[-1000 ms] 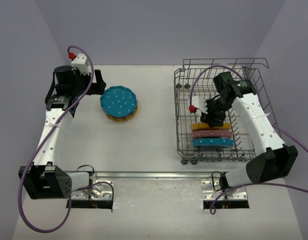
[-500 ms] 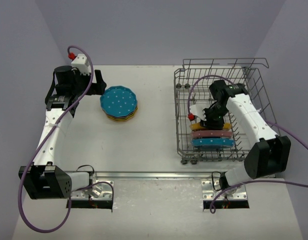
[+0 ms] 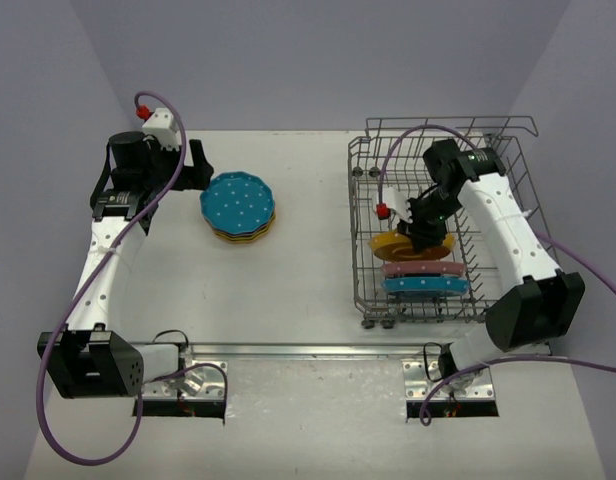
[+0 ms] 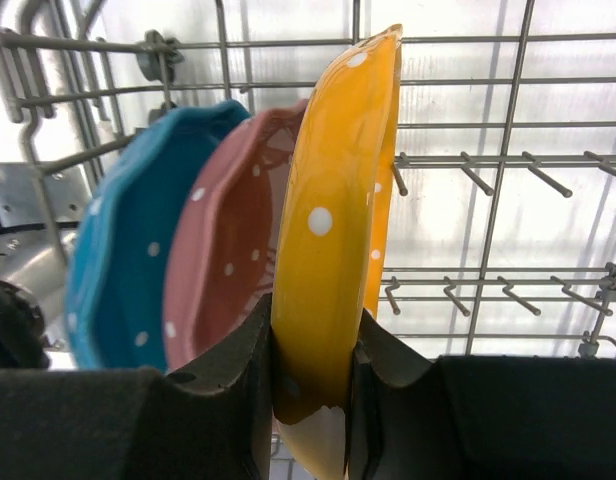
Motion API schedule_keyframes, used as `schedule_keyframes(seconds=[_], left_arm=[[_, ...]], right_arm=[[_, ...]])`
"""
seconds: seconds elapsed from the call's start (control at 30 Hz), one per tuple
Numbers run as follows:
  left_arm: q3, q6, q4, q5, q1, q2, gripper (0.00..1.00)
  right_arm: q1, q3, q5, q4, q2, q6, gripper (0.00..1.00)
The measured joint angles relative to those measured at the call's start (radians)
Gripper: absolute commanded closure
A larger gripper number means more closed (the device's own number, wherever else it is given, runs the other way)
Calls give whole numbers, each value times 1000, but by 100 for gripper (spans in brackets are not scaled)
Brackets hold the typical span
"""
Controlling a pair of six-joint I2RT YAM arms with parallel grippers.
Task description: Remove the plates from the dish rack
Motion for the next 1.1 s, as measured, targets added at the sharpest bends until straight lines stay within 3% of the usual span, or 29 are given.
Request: schedule_keyframes(seconds=[0.27, 0.33, 0.67, 0.77, 0.87, 1.0, 1.1], left_arm=[[0, -17, 0, 6, 0, 0, 10], [0, -18, 0, 6, 0, 0, 0], [30, -94, -31, 124, 0, 9, 0], [58, -140, -39, 241, 0, 16, 0], [74, -182, -38, 385, 0, 16, 0], [82, -214, -41, 541, 0, 16, 0], [90, -216, -57, 615, 0, 16, 0]], right_arm=[[0, 151, -92, -77, -34, 59, 100], [1, 204, -117, -80, -46, 72, 100], [0, 496, -132, 27, -75, 106, 100], [4, 369, -126, 147, -177, 143, 100], [60, 106, -67, 355, -343, 158, 100], [236, -175, 66, 579, -480, 126, 100], [348, -280, 140, 715, -486, 97, 100]])
